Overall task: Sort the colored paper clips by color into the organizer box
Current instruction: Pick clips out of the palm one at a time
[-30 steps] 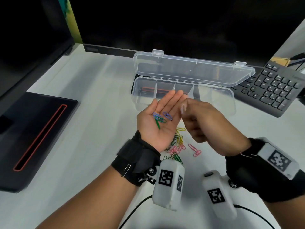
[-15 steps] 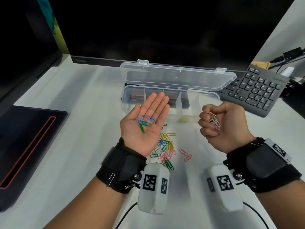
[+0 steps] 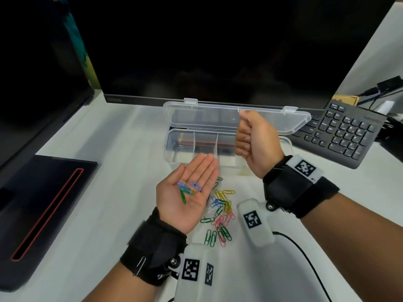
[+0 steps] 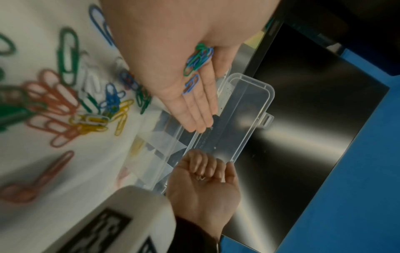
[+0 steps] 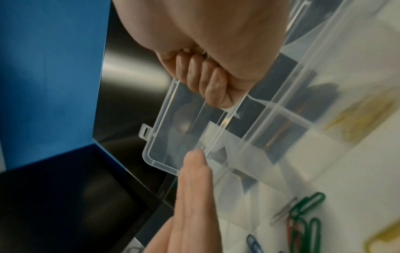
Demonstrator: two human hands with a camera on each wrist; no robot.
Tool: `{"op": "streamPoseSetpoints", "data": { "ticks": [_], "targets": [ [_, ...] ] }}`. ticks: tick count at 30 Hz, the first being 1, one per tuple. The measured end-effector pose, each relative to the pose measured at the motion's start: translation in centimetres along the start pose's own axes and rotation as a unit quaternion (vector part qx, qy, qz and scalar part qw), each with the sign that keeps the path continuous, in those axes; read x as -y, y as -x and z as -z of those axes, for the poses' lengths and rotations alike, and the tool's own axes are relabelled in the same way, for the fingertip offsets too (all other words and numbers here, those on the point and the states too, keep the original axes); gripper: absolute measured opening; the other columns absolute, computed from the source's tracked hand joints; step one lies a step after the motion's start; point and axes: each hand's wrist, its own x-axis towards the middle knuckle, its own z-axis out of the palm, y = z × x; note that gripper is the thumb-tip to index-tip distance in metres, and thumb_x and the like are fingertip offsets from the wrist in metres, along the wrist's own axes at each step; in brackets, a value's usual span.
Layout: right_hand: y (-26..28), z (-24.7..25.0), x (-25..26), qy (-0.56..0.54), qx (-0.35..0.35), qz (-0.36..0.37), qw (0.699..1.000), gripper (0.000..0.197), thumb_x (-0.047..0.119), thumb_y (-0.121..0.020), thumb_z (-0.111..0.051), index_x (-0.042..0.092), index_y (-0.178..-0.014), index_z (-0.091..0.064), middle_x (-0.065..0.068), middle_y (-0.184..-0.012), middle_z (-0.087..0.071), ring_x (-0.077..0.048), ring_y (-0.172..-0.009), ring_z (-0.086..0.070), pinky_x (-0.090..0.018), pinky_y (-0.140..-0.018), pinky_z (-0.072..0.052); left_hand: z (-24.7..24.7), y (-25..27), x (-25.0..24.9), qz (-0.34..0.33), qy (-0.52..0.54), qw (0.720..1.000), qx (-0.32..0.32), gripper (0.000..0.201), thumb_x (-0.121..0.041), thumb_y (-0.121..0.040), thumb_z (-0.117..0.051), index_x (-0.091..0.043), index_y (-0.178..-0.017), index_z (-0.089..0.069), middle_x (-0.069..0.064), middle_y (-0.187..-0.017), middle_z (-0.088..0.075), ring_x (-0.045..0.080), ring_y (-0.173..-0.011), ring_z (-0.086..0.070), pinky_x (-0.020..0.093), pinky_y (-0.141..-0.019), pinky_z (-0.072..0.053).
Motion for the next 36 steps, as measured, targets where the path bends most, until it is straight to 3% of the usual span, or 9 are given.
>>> {"op": "streamPoseSetpoints", "data": {
  "ticks": [4,7,13,16,20,23,26,30,36],
  "targets": [
    [-1.0,-1.3,-0.3,0.046,-0.009,0.035,0.998,0.041,0.024,-0.091,-0.044,0.021,-0.055,-0.024,0.004,-0.052,-0.018,-0.015,-0.051,-0.013,-0.033,-0.050,-0.014,0.5,0.2,-0.3,0.020,-0.015,0.999,-0.028,0.041,-0.018,-0.096,-0.038,0.009,-0.104,-0.068,0.025,-0.118,-0.065,0.036,-0.105,-0.066,0.050,-0.090,-0.051],
    [-1.3,-1.7,-0.8,0.093,-0.016,0.060,0.994,0.043,0.020,-0.092,-0.042,0.021,-0.053,-0.025,0.005,-0.051,-0.022,-0.015,-0.050,-0.017,-0.036,-0.052,-0.017,0.5,0.0,-0.2,0.029,-0.031,0.998,-0.046,0.043,-0.018,-0.096,-0.038,0.009,-0.101,-0.070,0.026,-0.117,-0.065,0.037,-0.106,-0.066,0.047,-0.095,-0.050],
    [-1.4,-2.2,-1.4,0.221,-0.007,0.111,0.969,0.043,0.038,-0.093,-0.043,0.022,-0.056,-0.030,0.002,-0.056,-0.026,-0.017,-0.056,-0.027,-0.039,-0.061,-0.032,0.4,-0.1,-0.3,0.030,-0.032,0.997,-0.063,0.044,-0.018,-0.096,-0.038,0.010,-0.097,-0.071,0.027,-0.116,-0.066,0.038,-0.105,-0.066,0.046,-0.096,-0.046],
    [-1.5,-2.1,-1.5,0.235,-0.013,0.116,0.965,0.044,0.042,-0.093,-0.043,0.018,-0.056,-0.034,0.000,-0.055,-0.029,-0.011,-0.048,-0.036,-0.049,-0.067,-0.049,0.4,-0.1,-0.2,0.027,-0.031,0.997,-0.064,0.043,-0.018,-0.097,-0.038,0.010,-0.099,-0.070,0.027,-0.116,-0.065,0.038,-0.105,-0.066,0.046,-0.096,-0.047],
    [-1.7,-1.8,-1.6,0.242,-0.024,0.122,0.962,0.048,0.040,-0.093,-0.045,0.021,-0.050,-0.034,0.007,-0.046,-0.034,-0.003,-0.042,-0.044,-0.056,-0.078,-0.053,0.4,-0.1,-0.2,0.024,-0.031,0.998,-0.058,0.042,-0.019,-0.097,-0.038,0.010,-0.103,-0.068,0.026,-0.116,-0.066,0.037,-0.105,-0.066,0.049,-0.091,-0.052],
    [-1.7,-1.5,-1.6,0.261,-0.028,0.131,0.956,0.050,0.038,-0.094,-0.046,0.020,-0.047,-0.041,0.008,-0.045,-0.044,-0.012,-0.053,-0.053,-0.054,-0.080,-0.053,0.4,-0.2,-0.2,0.025,-0.030,0.998,-0.051,0.042,-0.019,-0.096,-0.038,0.010,-0.103,-0.068,0.026,-0.116,-0.066,0.037,-0.105,-0.066,0.051,-0.088,-0.052],
    [-1.5,-1.1,-1.5,0.284,-0.019,0.136,0.949,0.048,0.036,-0.097,-0.044,0.015,-0.056,-0.058,0.001,-0.059,-0.062,-0.023,-0.068,-0.063,-0.051,-0.084,-0.053,0.3,-0.2,-0.2,0.024,-0.025,0.998,-0.046,0.042,-0.019,-0.097,-0.038,0.010,-0.103,-0.068,0.026,-0.116,-0.066,0.037,-0.105,-0.066,0.051,-0.088,-0.052],
    [-0.8,-0.5,-1.3,0.325,-0.007,0.158,0.932,0.040,0.032,-0.101,-0.043,0.013,-0.079,-0.071,0.001,-0.080,-0.070,-0.013,-0.080,-0.066,-0.041,-0.087,-0.053,0.4,-0.2,-0.3,0.023,-0.019,0.999,-0.040,0.043,-0.020,-0.097,-0.038,0.010,-0.104,-0.068,0.026,-0.116,-0.066,0.038,-0.104,-0.066,0.051,-0.087,-0.052],
    [0.0,-0.1,-0.8,0.380,0.010,0.176,0.908,0.021,0.024,-0.095,-0.054,0.021,-0.084,-0.072,0.008,-0.083,-0.071,-0.007,-0.082,-0.065,-0.020,-0.073,-0.051,0.4,-0.1,-0.2,0.020,-0.021,0.999,-0.039,0.043,-0.020,-0.097,-0.038,0.010,-0.103,-0.068,0.027,-0.116,-0.066,0.038,-0.102,-0.067,0.051,-0.088,-0.052]
  ]
}}
